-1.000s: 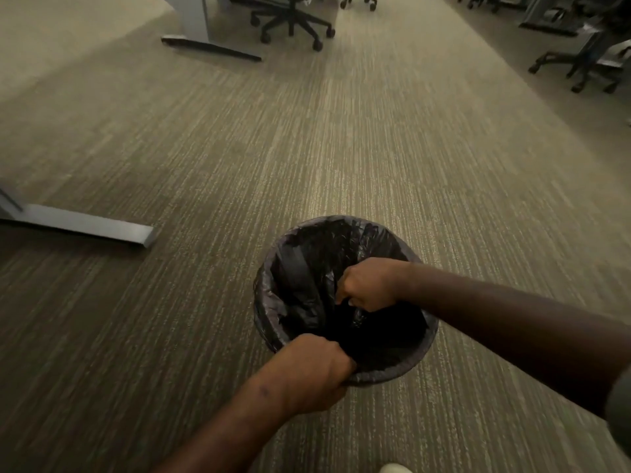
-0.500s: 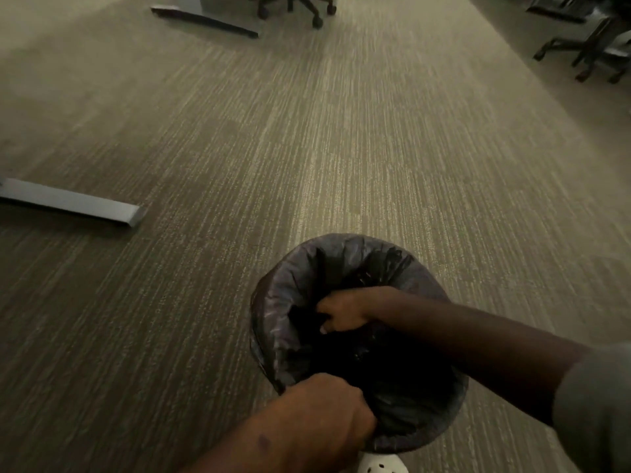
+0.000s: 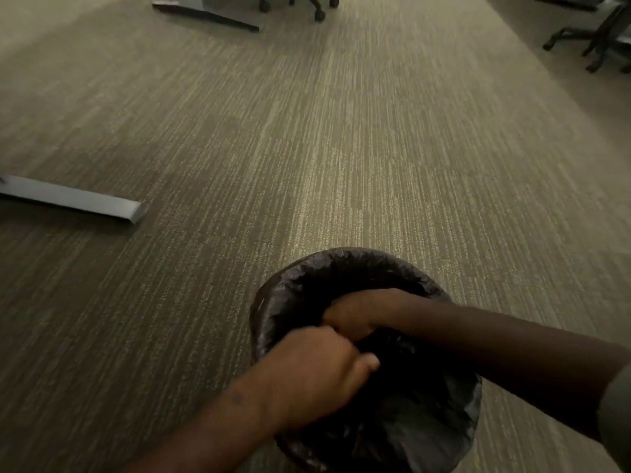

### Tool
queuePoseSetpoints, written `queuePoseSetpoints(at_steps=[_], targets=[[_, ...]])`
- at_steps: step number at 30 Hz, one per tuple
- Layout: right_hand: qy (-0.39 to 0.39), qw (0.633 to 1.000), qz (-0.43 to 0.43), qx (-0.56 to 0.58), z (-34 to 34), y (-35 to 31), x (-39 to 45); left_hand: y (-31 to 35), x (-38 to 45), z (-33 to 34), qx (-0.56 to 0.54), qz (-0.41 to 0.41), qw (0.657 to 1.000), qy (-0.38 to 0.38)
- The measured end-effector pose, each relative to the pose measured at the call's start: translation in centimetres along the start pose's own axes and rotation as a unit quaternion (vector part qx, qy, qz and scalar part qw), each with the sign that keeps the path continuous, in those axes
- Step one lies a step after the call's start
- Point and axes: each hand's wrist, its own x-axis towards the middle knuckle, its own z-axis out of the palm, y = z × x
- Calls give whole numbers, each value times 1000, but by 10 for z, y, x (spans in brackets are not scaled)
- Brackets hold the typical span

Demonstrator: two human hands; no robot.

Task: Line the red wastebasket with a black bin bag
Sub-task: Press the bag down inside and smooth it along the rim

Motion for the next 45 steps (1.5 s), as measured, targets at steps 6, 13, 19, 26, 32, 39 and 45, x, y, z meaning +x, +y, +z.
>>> queuePoseSetpoints(at_steps=[6, 13, 19, 26, 32, 39, 45], targets=[[-78, 983, -25, -164, 54, -21, -13, -45, 32, 27, -111, -163, 980, -17], [-115, 981, 40, -154, 90, 8, -13, -65, 43, 46, -68, -250, 965, -29], [-192, 974, 80, -87, 91, 14, -8, -57, 40, 47, -75, -240, 968, -11], [-96, 991, -2, -88, 46, -21, 0, -45, 34, 22, -120, -161, 965, 169], [59, 996, -3, -69, 7, -16, -18, -61, 34, -12, -48, -75, 949, 304], [312, 946, -80, -44, -35, 0, -73, -88, 32, -8, -62, -138, 955, 254], [442, 891, 103, 8, -49, 39, -77, -101, 32, -13, -109, -214, 947, 213]])
